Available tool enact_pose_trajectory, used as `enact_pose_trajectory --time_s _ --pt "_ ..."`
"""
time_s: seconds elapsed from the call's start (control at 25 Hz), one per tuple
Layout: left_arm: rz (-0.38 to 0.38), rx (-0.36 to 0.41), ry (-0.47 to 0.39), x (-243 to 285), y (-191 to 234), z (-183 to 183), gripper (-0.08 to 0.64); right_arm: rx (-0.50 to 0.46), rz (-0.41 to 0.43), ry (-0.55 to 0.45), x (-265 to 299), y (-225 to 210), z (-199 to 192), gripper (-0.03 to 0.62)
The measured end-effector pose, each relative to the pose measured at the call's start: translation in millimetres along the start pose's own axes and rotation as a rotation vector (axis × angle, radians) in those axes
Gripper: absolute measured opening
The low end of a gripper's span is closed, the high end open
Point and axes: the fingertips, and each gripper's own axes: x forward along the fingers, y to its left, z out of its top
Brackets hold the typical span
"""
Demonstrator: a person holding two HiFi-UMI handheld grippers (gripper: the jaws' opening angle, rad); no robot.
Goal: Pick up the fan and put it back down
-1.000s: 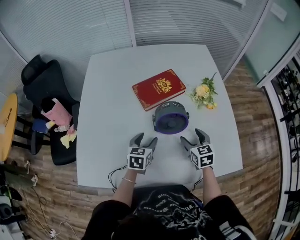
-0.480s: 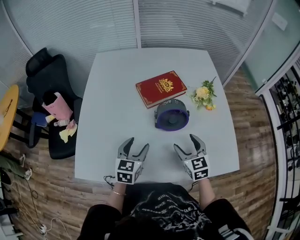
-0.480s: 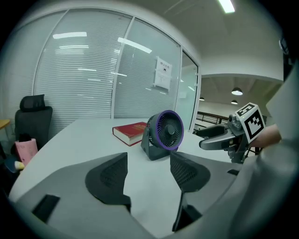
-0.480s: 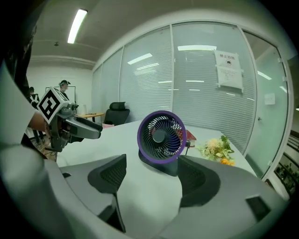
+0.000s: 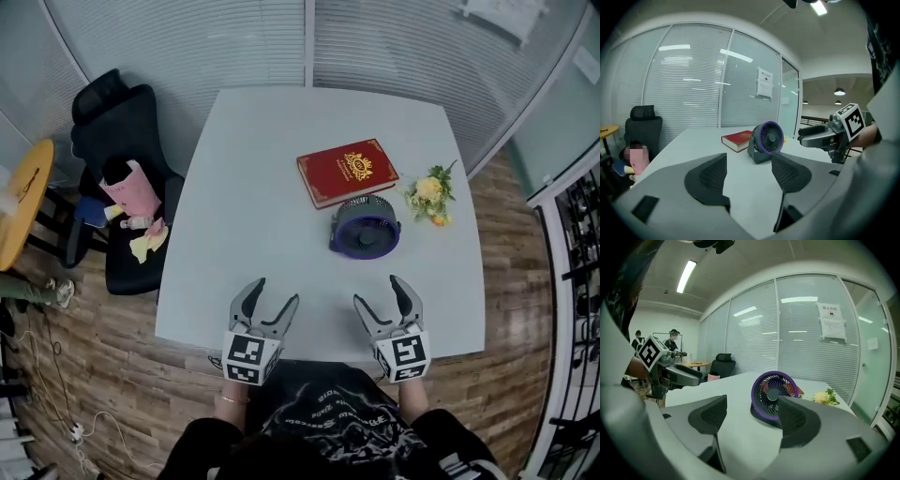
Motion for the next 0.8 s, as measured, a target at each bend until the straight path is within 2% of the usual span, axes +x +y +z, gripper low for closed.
enact_pose_trajectory --time_s 0.24,0.44,0.52,0.64,0.72,0.8 --pt "-0.036 -0.005 -0.019 3 -12 3 0.304 -0.007 0.007 -0.026 1 1 4 0.328" --pt "-0.062 -0.019 -0.054 7 -15 13 0.294 -0.016 -0.001 -0.047 0 -2 7 0.220" --pt "-0.066 -0.014 -0.055 6 -15 13 0.254 -0.012 -0.011 -0.072 -2 -4 10 0.150" --pt "-0.049 -0.005 -0.062 4 -14 13 0.175 -0.003 -0.009 -0.083 -2 -6 12 0.105" --pt "-0.022 -0.002 -0.063 4 -10 13 0.113 0.001 -0.006 -0.086 -1 -5 12 0.052" --pt "-0.004 -0.008 -0.055 5 -7 11 0.036 -0.002 -0.003 -0.081 1 -2 11 0.024"
